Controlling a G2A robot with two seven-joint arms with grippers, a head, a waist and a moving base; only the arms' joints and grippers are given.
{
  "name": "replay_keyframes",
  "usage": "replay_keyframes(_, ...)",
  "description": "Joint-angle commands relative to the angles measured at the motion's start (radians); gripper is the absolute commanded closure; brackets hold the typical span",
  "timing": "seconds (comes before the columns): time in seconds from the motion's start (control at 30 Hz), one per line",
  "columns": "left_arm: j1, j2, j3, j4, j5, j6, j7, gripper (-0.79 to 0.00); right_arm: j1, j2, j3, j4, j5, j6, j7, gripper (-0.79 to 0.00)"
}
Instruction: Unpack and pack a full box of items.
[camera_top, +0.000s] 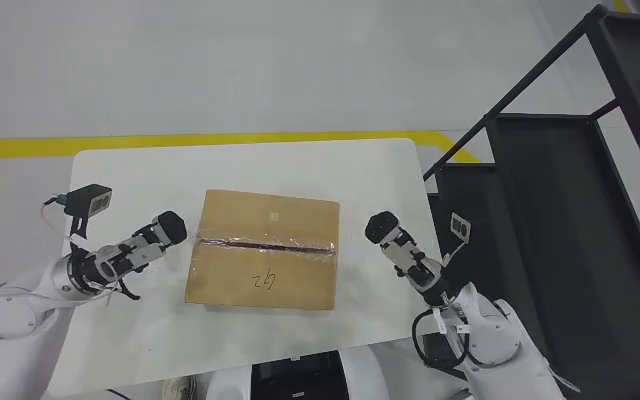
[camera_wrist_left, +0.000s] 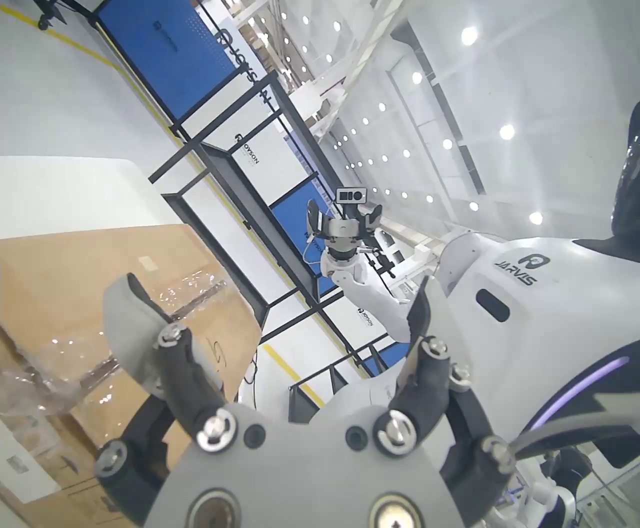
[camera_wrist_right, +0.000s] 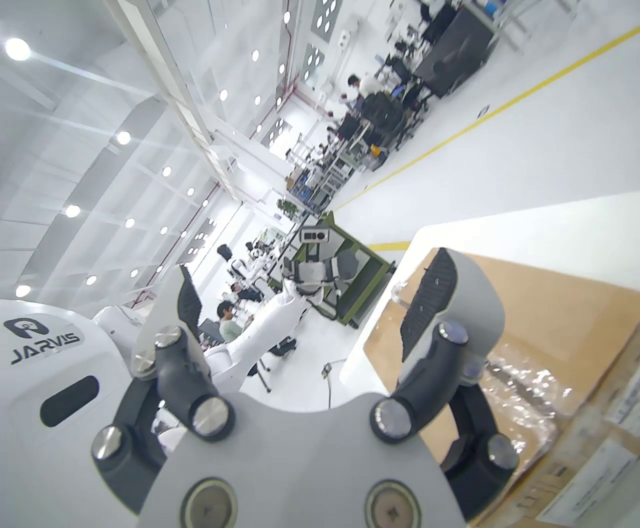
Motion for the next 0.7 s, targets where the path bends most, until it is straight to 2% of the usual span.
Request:
replay_keyframes(0.0, 0.014, -0.004, -0.012, 0.01, -0.004, -0.05, 0.054, -0.785, -0.013, -0.004, 0.033, 0.025, -0.045, -0.017, -0.095, -0.785)
replay_keyframes(0.07, 0.04, -0.012, -0.012, 0.025, -0.058, -0.095, 0.135, -0.785, -0.026, -0.011, 0.043, 0.054, -0.07, -0.02, -0.188, -0.785)
replay_keyframes(0.2, 0.064, -0.025, -0.014, 0.066, -0.129, -0.108, 0.249, -0.785, -0.033, -0.025, 0.047, 0.118, -0.113, -0.032, -0.364, -0.785)
replay_keyframes(0.27, 0.071, -0.03, -0.01, 0.084, -0.142, -0.107, 0.27, -0.785, -0.037, -0.035, 0.04, 0.157, -0.112, -0.071, -0.491, -0.785)
replay_keyframes(0.37, 0.079, -0.035, -0.006, 0.103, -0.165, -0.11, 0.272, -0.785, -0.037, -0.047, 0.006, 0.22, -0.147, -0.133, -0.58, -0.785)
replay_keyframes(0.5, 0.089, -0.038, -0.016, 0.111, -0.166, -0.12, 0.257, -0.785, -0.029, -0.057, -0.024, 0.268, -0.194, -0.193, -0.627, -0.785)
replay_keyframes(0.67, 0.089, -0.038, -0.016, 0.111, -0.166, -0.12, 0.257, -0.784, -0.029, -0.057, -0.024, 0.269, -0.195, -0.194, -0.627, -0.784)
